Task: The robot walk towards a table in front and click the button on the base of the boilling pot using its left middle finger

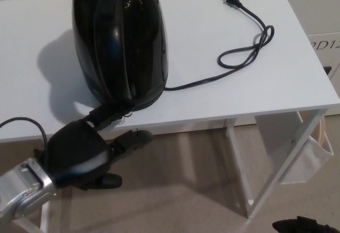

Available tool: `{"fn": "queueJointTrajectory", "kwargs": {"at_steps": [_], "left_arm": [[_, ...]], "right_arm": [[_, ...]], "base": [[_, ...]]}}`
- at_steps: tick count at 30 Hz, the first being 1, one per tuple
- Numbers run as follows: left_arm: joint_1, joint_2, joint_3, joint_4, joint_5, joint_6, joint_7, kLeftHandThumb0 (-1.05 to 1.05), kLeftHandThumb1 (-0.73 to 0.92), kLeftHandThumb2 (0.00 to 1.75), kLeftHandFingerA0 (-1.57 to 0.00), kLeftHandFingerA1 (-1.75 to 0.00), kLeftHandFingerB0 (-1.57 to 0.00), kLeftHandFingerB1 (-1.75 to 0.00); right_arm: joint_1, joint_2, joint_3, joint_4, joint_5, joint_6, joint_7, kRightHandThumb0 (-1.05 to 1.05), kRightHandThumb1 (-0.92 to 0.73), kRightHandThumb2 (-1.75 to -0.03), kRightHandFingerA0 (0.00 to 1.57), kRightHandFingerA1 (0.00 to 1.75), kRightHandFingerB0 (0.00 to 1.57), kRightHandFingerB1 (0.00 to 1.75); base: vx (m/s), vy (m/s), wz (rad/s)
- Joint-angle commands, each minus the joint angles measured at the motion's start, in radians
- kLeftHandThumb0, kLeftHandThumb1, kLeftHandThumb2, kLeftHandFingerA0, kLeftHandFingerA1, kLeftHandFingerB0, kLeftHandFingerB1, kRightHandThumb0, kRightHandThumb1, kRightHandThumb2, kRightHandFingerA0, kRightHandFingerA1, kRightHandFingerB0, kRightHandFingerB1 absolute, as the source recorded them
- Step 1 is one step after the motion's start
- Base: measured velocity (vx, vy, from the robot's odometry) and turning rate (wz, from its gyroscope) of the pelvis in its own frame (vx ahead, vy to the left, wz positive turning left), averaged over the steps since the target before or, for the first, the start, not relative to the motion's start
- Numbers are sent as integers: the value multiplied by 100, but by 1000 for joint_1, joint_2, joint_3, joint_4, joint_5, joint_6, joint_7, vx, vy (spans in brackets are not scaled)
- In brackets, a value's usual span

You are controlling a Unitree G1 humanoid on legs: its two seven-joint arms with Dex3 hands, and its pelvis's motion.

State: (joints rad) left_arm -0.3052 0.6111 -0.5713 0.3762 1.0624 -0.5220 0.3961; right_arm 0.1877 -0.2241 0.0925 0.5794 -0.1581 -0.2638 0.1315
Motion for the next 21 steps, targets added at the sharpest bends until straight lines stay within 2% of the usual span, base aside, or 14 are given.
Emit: {"fn": "queueJointTrajectory", "kwargs": {"at_steps": [1, 2, 3, 4, 5, 6, 7, 15, 21], "left_arm": [[-18, -10, -19, 26, 31, 2, 37, -73, 89, 68, -33, -31, -15, -26], [-22, -14, -22, 34, 33, 1, 47, -73, 89, 68, -33, -31, -15, -26], [-26, -18, -29, 45, 38, 0, 52, -77, 75, 101, -24, -43, -9, -39], [-41, -22, -31, 58, 41, -2, 54, -77, 76, 101, -24, -43, -10, -39], [-48, -24, -33, 65, 42, -3, 56, -77, 76, 101, -24, -43, -10, -39], [-53, -27, -37, 68, 38, 0, 32, -76, 92, 72, -29, -31, -13, -25], [-53, -30, -40, 71, 33, 3, 20, -77, 92, 69, -30, -31, -15, -26], [-47, -45, -68, 121, 50, 14, 65, -77, 92, 71, -31, -31, -14, -26], [-37, -29, -66, 108, 32, 11, 13, -78, 91, 73, -29, -32, -12, -25]], "right_arm": [[12, -16, -9, -11, 4, 8, 2, -29, -66, -59, 65, 51, 55, 46], [13, -17, -11, -14, 4, 7, 0, -29, -66, -59, 65, 51, 55, 46], [15, -20, -9, -21, -1, 5, -2, -30, -66, -59, 65, 51, 55, 46], [6, -22, -11, -23, -2, 9, -2, -30, -66, -59, 64, 50, 54, 46], [2, -23, -11, -25, -2, 11, -2, -30, -66, -59, 64, 50, 54, 46], [0, -27, -12, -30, -2, 13, 1, -29, -66, -59, 64, 50, 54, 45], [1, -28, -14, -32, 2, 13, 4, -28, -65, -59, 64, 51, 54, 46], [8, -26, -11, -36, -4, 24, -2, -29, -65, -59, 68, 51, 57, 46], [6, -19, -7, -33, 2, 22, 7, -28, -65, -59, 65, 51, 55, 46]], "base": [[0, 0, 0], [0, 0, 0], [0, 0, 0], [0, 0, 0], [0, 0, 0], [0, 0, 0], [0, 0, 0], [0, 0, 0], [0, 0, 0]]}}
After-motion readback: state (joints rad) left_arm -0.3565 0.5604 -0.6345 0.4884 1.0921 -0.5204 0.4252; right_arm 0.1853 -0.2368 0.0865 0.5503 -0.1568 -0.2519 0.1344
